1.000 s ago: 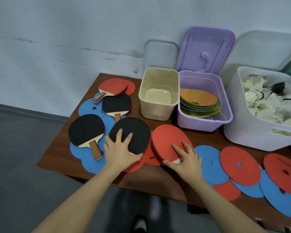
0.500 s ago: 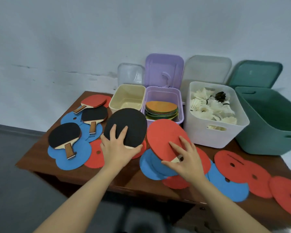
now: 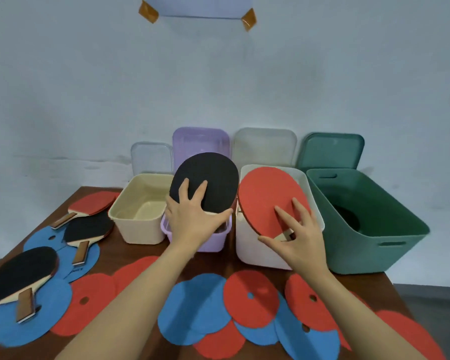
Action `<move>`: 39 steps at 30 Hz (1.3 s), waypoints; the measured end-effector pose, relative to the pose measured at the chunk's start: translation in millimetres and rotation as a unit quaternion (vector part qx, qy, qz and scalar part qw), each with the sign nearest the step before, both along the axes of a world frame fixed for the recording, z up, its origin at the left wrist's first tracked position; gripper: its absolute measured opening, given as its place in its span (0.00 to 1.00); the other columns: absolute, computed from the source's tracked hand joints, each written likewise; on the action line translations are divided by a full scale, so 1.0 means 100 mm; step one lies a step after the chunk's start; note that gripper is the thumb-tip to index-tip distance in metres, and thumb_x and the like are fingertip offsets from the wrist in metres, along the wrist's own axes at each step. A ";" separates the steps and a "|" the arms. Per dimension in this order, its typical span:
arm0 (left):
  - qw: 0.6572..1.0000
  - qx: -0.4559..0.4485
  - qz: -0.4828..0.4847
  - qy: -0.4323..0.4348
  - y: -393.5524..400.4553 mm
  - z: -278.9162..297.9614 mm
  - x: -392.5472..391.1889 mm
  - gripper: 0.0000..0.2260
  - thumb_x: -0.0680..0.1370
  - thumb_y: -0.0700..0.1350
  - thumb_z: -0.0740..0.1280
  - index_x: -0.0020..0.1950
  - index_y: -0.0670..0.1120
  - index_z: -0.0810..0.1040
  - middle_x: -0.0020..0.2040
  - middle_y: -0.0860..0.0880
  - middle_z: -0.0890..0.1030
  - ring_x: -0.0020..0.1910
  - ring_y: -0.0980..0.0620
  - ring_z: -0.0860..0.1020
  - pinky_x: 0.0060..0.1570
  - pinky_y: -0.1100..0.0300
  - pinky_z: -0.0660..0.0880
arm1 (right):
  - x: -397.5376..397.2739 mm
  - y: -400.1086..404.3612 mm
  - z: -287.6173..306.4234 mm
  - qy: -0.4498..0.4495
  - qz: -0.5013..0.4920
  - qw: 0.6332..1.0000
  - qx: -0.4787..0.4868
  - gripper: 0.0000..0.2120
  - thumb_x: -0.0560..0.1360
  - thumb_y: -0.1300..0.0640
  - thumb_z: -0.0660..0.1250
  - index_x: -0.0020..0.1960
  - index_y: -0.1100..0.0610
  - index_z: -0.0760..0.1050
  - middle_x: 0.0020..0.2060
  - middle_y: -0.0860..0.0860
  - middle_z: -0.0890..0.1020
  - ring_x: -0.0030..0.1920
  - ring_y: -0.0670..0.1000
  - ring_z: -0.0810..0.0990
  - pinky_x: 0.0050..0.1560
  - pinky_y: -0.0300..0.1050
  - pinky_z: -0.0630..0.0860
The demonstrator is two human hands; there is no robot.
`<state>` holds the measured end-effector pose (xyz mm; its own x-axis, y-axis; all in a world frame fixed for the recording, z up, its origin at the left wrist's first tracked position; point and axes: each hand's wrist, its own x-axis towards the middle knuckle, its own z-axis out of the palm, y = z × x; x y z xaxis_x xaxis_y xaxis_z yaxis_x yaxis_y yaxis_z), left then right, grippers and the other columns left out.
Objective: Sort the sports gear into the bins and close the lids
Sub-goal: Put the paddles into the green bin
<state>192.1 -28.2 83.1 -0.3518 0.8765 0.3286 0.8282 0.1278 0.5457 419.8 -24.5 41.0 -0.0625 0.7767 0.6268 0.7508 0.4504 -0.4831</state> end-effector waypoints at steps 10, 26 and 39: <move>0.999 -0.013 -0.049 0.014 1.13 0.17 0.59 0.39 0.65 0.71 0.64 0.73 0.61 0.59 0.76 0.52 0.52 0.71 0.36 0.52 0.68 0.42 0.56 | 0.65 1.00 0.20 -0.045 -0.052 0.998 -0.014 0.36 0.60 0.29 0.66 0.62 0.48 0.77 0.68 0.55 0.70 0.66 0.63 0.67 0.59 0.63 0.70; 0.997 -0.030 -0.064 -0.020 1.98 0.07 2.38 0.37 0.63 0.69 0.68 0.70 0.62 0.64 0.75 0.54 0.56 0.70 0.40 0.54 0.68 0.44 0.59 | 2.53 2.05 -0.12 -0.094 -0.106 0.980 -0.142 0.36 0.58 0.34 0.74 0.63 0.47 0.76 0.69 0.56 0.70 0.65 0.67 0.65 0.63 0.64 0.67; 0.999 -0.037 -0.006 0.027 2.05 -0.01 3.12 0.37 0.62 0.69 0.69 0.69 0.63 0.65 0.75 0.54 0.55 0.71 0.38 0.53 0.68 0.45 0.58 | 2.74 2.42 -0.67 -0.185 -0.013 0.877 -0.443 0.32 0.73 0.40 0.65 0.73 0.45 0.60 0.76 0.48 0.51 0.73 0.67 0.51 0.71 0.62 0.52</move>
<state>504.2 177.2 82.2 -0.3249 0.9030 0.2812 0.8581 0.1565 0.4890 693.5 217.3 -25.8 -0.1093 0.9528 -0.2831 0.9344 0.0013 -0.3562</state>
